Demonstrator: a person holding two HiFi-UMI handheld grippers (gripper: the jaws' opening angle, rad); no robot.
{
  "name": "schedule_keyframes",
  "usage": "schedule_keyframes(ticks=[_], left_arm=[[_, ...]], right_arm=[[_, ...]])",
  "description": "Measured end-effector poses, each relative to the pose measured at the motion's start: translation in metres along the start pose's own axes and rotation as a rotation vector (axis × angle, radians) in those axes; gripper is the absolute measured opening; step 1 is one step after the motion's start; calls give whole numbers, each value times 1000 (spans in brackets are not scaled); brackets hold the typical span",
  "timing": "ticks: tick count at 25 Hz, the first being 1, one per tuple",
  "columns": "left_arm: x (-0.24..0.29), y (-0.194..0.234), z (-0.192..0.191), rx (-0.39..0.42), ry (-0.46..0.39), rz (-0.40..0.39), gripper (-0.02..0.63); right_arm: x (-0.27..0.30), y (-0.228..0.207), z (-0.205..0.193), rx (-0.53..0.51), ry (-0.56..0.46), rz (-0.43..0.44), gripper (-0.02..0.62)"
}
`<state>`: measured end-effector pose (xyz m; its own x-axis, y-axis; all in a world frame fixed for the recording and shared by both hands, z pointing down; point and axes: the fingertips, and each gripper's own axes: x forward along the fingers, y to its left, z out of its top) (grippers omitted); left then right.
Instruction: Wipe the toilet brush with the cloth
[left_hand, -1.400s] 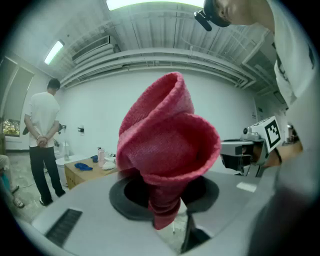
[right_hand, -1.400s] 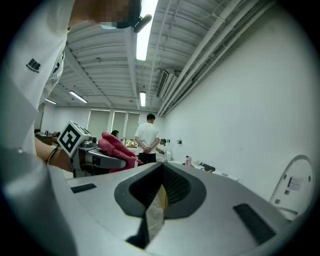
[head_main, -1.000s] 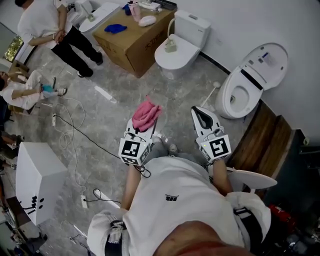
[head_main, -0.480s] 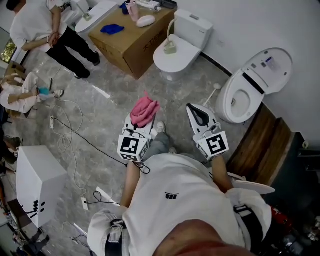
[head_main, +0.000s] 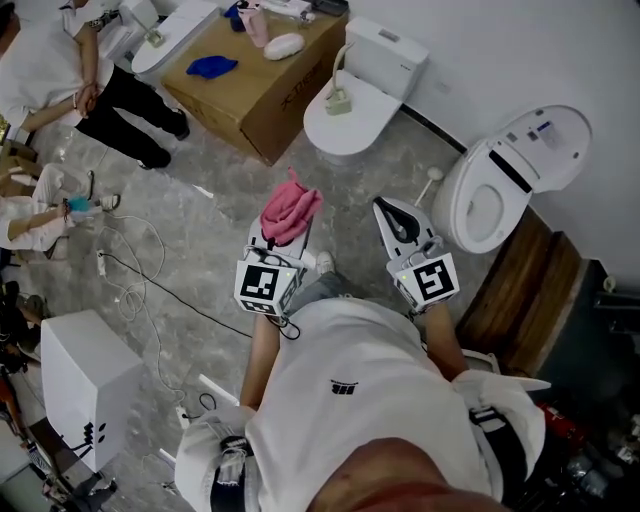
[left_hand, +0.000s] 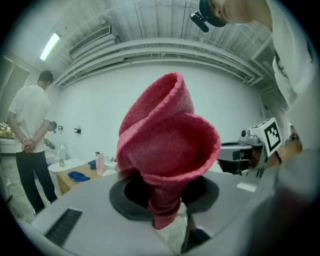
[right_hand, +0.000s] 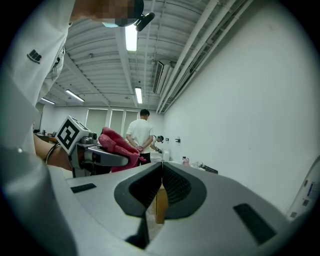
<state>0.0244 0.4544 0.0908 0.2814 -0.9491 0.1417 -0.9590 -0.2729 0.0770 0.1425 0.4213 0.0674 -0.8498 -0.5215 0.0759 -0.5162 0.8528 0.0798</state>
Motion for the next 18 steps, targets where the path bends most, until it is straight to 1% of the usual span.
schedule_keyframes(ticks=[4, 8, 13, 18], left_arm=[[22, 31, 2, -2, 1, -19, 130], [38, 56, 1, -4, 6, -40, 130], [55, 78, -1, -4, 16, -60, 130], [75, 93, -1, -4, 21, -78, 130]], right_arm=[[36, -10, -4, 0, 17, -11, -3], [64, -11, -7, 30, 35, -16, -3], [87, -22, -14, 15, 38, -50, -3], [107, -34, -13, 12, 37, -62, -3]])
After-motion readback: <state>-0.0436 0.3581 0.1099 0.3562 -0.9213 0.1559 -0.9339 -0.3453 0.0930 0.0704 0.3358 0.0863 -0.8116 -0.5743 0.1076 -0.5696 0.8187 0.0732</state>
